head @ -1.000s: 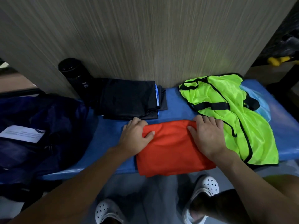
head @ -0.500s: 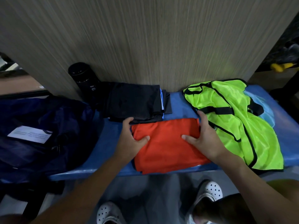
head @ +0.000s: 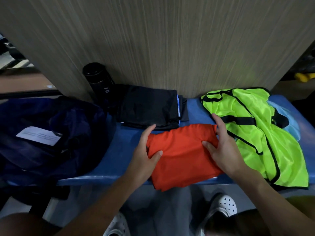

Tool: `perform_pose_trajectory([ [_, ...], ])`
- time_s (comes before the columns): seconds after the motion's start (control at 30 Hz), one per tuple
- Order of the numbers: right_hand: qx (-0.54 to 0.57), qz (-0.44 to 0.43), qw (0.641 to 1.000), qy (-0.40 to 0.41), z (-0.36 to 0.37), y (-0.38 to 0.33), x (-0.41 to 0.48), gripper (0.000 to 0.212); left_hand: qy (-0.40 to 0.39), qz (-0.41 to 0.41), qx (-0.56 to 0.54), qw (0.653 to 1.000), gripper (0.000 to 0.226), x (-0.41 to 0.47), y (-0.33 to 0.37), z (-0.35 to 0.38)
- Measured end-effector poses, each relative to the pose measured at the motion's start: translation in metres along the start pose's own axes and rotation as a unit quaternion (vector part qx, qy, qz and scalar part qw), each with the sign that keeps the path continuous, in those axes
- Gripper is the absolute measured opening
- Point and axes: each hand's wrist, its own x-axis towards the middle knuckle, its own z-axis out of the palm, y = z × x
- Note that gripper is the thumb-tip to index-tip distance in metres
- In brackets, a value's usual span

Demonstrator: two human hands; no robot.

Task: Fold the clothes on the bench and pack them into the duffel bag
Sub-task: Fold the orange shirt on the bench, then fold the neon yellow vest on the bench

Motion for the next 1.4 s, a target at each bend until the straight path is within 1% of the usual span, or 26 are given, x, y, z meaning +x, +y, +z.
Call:
perform_pose_trajectory([
  [0.1,0.031,0.005,0.999,-0.010,0.003,-0.005,0.001,0.090,0.004,0.022,-0.009,1.000,0.086,0.006,0.003,-0.011],
  [0.2,0.076,0.014,0.997,0.024,0.010,-0.019,0.011,0.090,0.018,0.058,-0.030,0.998,0.080,0.031,0.013,-0.029],
  [0.27,0.107,0.018,0.993,0.052,0.012,-0.034,0.028,0.090,0.031,0.079,-0.023,0.996,0.073,0.057,0.028,-0.046],
  [0.37,0.135,0.018,0.987,0.087,0.017,-0.060,0.064,0.091,0.039,0.115,0.017,0.992,0.063,0.106,0.046,-0.074],
  [0.47,0.200,0.021,0.972,0.120,0.034,-0.086,0.112,0.090,0.069,0.099,0.052,0.991,0.061,0.157,0.057,-0.107],
  [0.53,0.219,0.033,0.968,0.119,0.055,-0.093,0.140,0.089,0.090,0.107,0.157,0.978,0.059,0.181,0.059,-0.120],
  [0.6,0.175,0.051,0.980,0.080,0.079,-0.091,0.157,0.089,0.079,0.172,0.294,0.937,0.048,0.188,0.057,-0.117],
  [0.63,0.141,0.057,0.987,0.059,0.088,-0.088,0.160,0.090,0.051,0.199,0.339,0.918,0.046,0.188,0.054,-0.111],
  [0.7,0.085,0.060,0.994,0.023,0.099,-0.080,0.162,0.089,-0.018,0.203,0.395,0.896,0.049,0.188,0.047,-0.100],
  [0.73,0.054,0.061,0.997,0.016,0.100,-0.079,0.162,0.083,-0.039,0.195,0.430,0.881,0.050,0.190,0.040,-0.096],
  [0.77,-0.010,0.063,0.998,0.030,0.099,-0.078,0.162,0.075,-0.044,0.189,0.474,0.859,0.051,0.192,0.034,-0.093],
  [0.8,-0.103,0.046,0.992,0.060,0.098,-0.080,0.161,0.065,-0.040,0.185,0.516,0.835,0.053,0.192,0.028,-0.093],
  [0.83,-0.186,0.012,0.979,0.078,0.097,-0.081,0.160,0.058,-0.034,0.184,0.548,0.815,0.056,0.191,0.023,-0.093],
  [0.87,-0.234,-0.033,0.969,0.066,0.098,-0.083,0.160,0.057,-0.029,0.180,0.565,0.805,0.061,0.189,0.020,-0.093],
  [0.9,-0.260,-0.068,0.963,0.021,0.100,-0.085,0.159,0.061,-0.030,0.173,0.575,0.800,0.067,0.186,0.018,-0.092],
  [0.93,-0.276,-0.087,0.956,-0.041,0.103,-0.084,0.158,0.068,-0.041,0.159,0.586,0.794,0.072,0.185,0.015,-0.091],
  [1.0,-0.292,-0.070,0.942,-0.149,0.111,-0.077,0.155,0.075,-0.081,0.113,0.610,0.780,0.072,0.183,0.011,-0.092],
  [1.03,-0.297,-0.053,0.936,-0.179,0.113,-0.073,0.154,0.073,-0.099,0.094,0.614,0.777,0.070,0.183,0.010,-0.092],
  [1.1,-0.307,-0.032,0.929,-0.204,0.113,-0.068,0.152,0.069,-0.116,0.065,0.623,0.771,0.070,0.184,0.013,-0.091],
  [1.17,-0.326,-0.029,0.922,-0.208,0.106,-0.070,0.149,0.069,-0.106,0.046,0.628,0.770,0.069,0.184,0.020,-0.088],
  [1.23,-0.329,-0.031,0.925,-0.189,0.093,-0.070,0.142,0.072,-0.060,0.056,0.622,0.779,0.066,0.182,0.029,-0.080],
  [1.3,-0.309,-0.033,0.942,-0.128,0.075,-0.063,0.130,0.078,-0.012,0.123,0.604,0.788,0.064,0.176,0.044,-0.064],
  [1.33,-0.300,-0.039,0.949,-0.082,0.064,-0.057,0.123,0.078,-0.008,0.163,0.586,0.793,0.062,0.173,0.051,-0.051],
  [1.4,-0.307,-0.059,0.950,0.019,0.039,-0.039,0.108,0.063,-0.037,0.213,0.555,0.803,0.060,0.165,0.063,-0.021],
])
